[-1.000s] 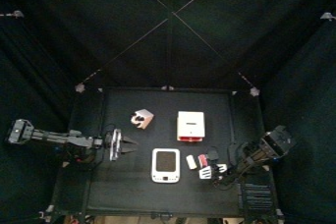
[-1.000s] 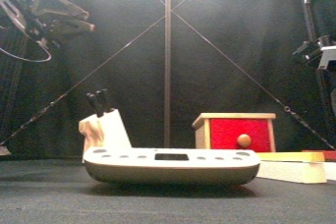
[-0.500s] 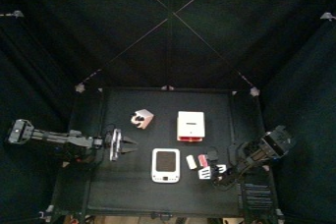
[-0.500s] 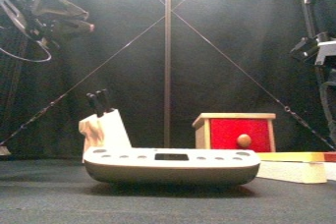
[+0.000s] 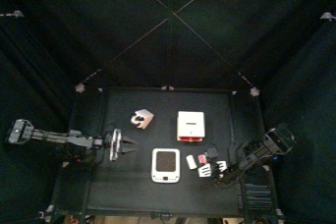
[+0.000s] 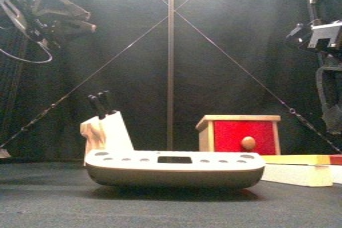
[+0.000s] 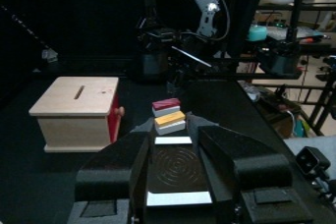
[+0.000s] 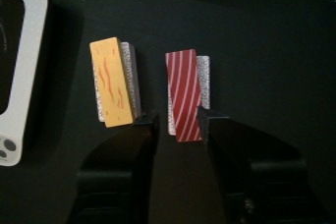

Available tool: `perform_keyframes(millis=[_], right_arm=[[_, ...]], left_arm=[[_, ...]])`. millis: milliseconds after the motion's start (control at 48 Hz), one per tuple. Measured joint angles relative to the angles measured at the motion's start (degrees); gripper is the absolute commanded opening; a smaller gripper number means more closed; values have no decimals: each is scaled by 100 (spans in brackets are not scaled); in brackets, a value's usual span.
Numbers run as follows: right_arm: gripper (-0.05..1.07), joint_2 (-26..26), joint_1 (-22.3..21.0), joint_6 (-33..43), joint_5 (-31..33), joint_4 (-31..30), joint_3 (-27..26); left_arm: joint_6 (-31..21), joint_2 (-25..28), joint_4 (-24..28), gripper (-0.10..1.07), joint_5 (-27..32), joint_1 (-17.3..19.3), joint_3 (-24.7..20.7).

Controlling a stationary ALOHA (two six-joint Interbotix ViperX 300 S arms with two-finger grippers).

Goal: Put salmon on rice

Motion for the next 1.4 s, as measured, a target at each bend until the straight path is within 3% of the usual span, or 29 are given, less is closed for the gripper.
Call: perform_keyframes(millis=[146, 604, 1396], right_arm=[[50, 0, -88, -9, -202, 9, 114], [50, 123, -387, -18, -879, 53, 396], [50, -237, -396, -18, -598, -413, 272]], left_arm=[[0, 0, 0, 73, 9, 0, 0], [0, 0, 0, 73, 9, 0, 0], [0, 0, 0, 73, 0, 0, 0]])
